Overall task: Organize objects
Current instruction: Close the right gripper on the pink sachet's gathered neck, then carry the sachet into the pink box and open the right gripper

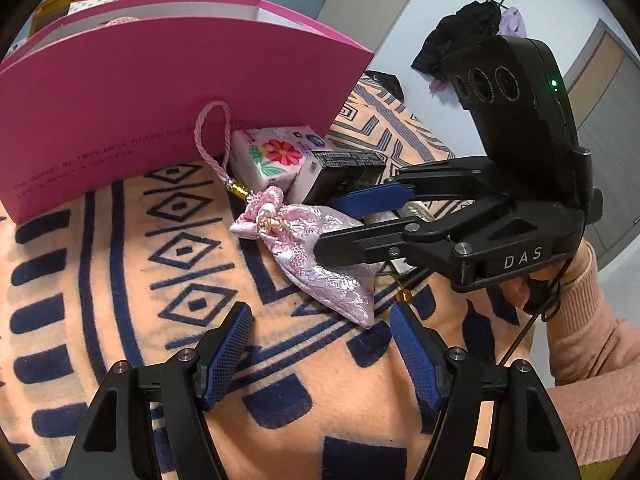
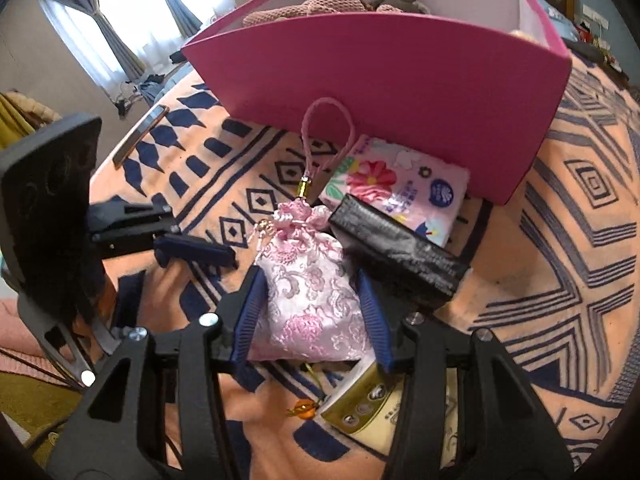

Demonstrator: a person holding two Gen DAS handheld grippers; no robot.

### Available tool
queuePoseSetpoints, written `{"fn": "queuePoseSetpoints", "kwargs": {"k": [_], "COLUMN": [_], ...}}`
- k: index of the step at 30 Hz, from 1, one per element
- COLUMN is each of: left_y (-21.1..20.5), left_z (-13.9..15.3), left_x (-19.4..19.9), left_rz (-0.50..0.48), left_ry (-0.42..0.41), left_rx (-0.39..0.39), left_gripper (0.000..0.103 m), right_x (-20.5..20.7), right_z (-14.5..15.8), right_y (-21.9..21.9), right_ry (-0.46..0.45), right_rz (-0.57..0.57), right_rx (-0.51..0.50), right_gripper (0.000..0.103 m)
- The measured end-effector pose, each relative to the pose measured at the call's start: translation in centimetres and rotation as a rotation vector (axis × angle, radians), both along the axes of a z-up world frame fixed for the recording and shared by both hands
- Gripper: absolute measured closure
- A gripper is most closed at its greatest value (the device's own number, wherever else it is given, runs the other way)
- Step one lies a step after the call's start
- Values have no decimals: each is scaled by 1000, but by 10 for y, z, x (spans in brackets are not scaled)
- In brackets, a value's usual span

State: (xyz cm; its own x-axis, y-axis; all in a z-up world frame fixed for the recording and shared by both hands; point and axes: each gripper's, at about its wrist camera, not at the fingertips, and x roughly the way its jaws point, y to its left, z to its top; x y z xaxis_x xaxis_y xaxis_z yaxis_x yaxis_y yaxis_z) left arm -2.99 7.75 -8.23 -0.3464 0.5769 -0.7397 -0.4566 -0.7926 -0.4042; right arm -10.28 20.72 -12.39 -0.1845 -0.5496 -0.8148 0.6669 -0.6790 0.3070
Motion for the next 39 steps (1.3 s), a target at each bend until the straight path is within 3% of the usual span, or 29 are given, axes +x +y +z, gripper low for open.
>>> {"fn": "queuePoseSetpoints", "kwargs": {"k": [3,8,16,19,26,32,39], "left_y": [-2,-5,-14,-16,-16,-35,-37], "left_z": [0,0,2,6,19,6,4], "left_x": [0,1,5,8,8,-4,-5], "left_rz": [3,16,47,51,36,63,67], "left_ry": [-6,-14,-13,5,76,21,-5], "left_rx": [12,30,30,26,6,-18,-14], "left_gripper": [30,35,65,68,70,70,66], "right_x": [1,8,10,11,18,10,0], "right_z": [-1,2,2,2,14,1,-11], "right_y": [-1,-3,-13,-15,-20,-29,-35], "right_ry": [-6,-19,-42,-40,-2,-23,-80], "right_rz": [-3,5,-7,-10,12,13,28], "right_rx": [-25,-89,-178,-194,-216,-138,-161], "right_gripper": [53,68,70,73,75,71,64]}}
